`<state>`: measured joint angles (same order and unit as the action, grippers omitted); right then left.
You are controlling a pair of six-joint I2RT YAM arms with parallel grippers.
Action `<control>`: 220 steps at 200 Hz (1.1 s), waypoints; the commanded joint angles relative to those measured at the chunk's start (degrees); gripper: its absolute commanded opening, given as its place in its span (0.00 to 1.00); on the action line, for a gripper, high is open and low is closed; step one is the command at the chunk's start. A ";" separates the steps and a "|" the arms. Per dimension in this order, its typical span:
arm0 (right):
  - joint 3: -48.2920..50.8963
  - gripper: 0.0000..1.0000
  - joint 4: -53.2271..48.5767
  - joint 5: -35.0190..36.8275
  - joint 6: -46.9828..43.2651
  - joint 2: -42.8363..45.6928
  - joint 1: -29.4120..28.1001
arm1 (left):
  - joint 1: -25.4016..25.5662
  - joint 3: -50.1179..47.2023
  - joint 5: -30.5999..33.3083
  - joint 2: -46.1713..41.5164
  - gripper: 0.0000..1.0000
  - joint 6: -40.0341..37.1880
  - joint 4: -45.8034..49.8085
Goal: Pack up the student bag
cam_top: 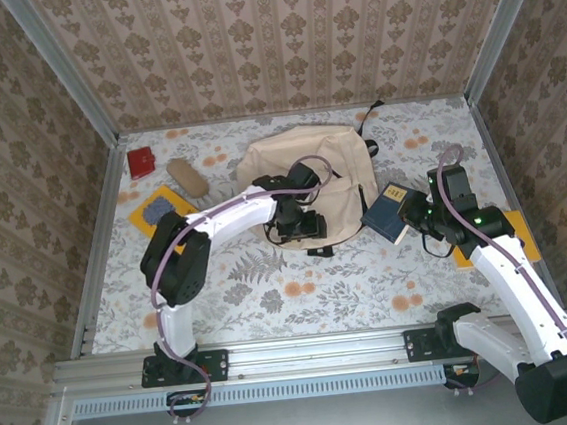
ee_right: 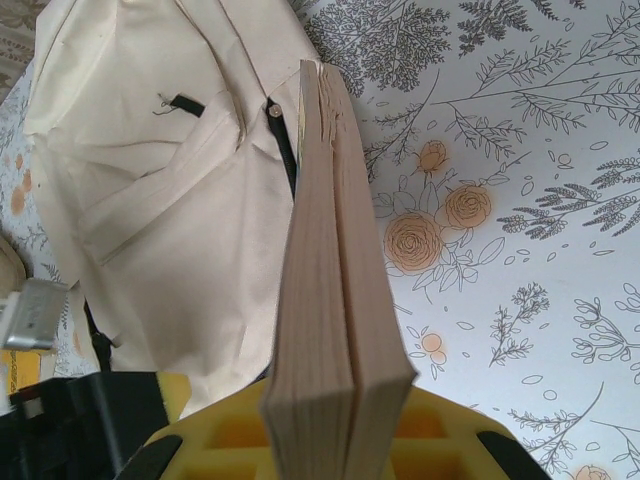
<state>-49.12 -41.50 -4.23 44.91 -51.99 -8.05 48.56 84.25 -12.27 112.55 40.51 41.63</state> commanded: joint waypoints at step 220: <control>-3.40 0.09 -6.22 6.16 -1.98 3.47 0.72 | 4.01 12.31 6.15 0.93 0.42 -12.44 5.52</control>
<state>-50.70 -46.15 -0.19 43.62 -48.75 -7.73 48.75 91.00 -10.09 110.21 34.87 41.87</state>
